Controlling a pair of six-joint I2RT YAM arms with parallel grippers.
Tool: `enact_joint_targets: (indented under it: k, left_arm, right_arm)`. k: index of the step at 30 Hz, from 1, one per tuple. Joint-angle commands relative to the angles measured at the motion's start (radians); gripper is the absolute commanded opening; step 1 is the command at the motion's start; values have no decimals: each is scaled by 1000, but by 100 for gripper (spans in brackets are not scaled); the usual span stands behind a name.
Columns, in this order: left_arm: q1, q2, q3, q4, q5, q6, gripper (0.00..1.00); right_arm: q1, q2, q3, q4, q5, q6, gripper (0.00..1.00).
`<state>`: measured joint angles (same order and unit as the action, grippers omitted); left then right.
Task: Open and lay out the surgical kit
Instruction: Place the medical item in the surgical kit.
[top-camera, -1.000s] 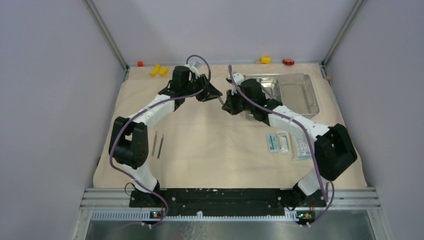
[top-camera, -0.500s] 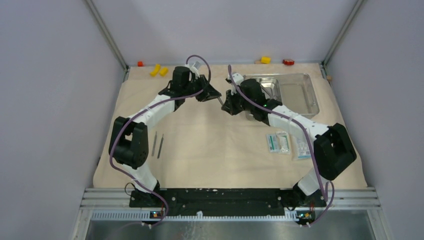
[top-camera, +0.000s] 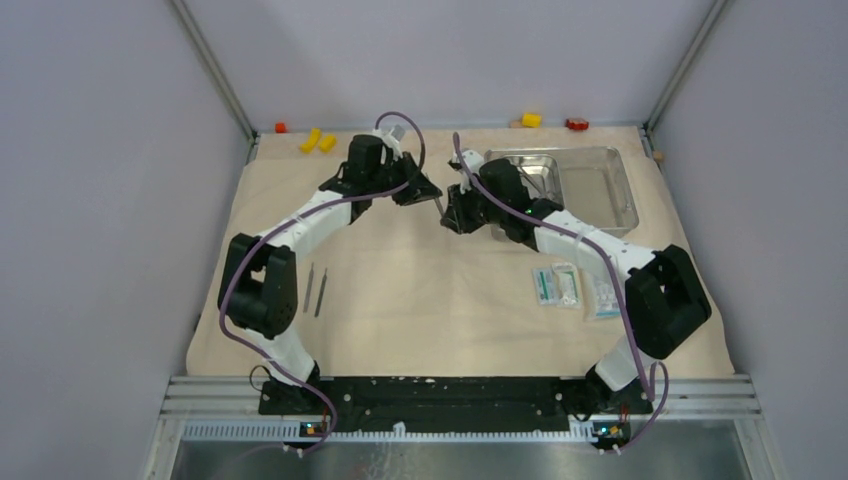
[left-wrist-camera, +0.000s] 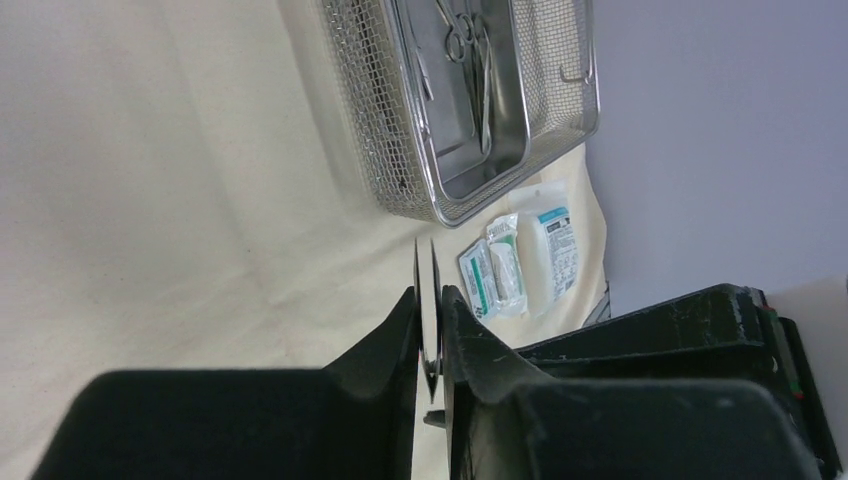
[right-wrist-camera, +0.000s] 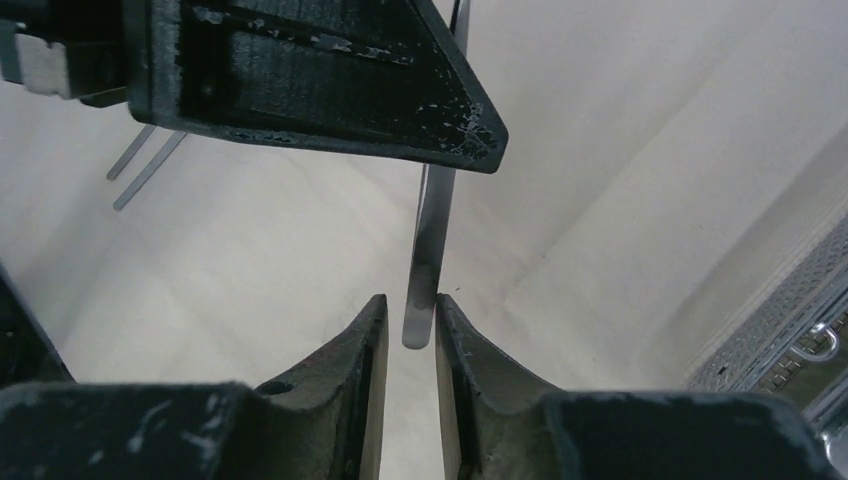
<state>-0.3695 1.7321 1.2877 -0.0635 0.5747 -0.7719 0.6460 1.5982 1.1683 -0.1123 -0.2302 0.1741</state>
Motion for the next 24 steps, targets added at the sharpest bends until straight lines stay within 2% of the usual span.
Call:
enact_joint_targets:
  k: [1,5,9,12,18,21,24]
  left_arm:
    - [-1,-61,-32,10,-82,113,19]
    - [0,-105,-72,-27,-117,223,20]
    - [0,-159,-99,-131,-136,372,21]
    - [1,-172,-108,-268,-103,490,23]
    - [2,-295,-257,-405,-103,632,23]
    - [2,-326,-252,-511,-118,707,23]
    - [3,-331,-234,-590,-119,755,18]
  right_arm:
    - [20,-20,42,23,-72,-20,26]
    - [20,-35,23,38,-134,-34,33]
    - [18,-59,10,31,-141,-69,33]
    - [8,-91,-8,36,-125,-99,33]
    - [-33,-100,-35,62,-97,-140,33]
    - [-60,-94,-43,64,-102,-146,33]
    - [-82,-83,-46,67,-109,-149,33]
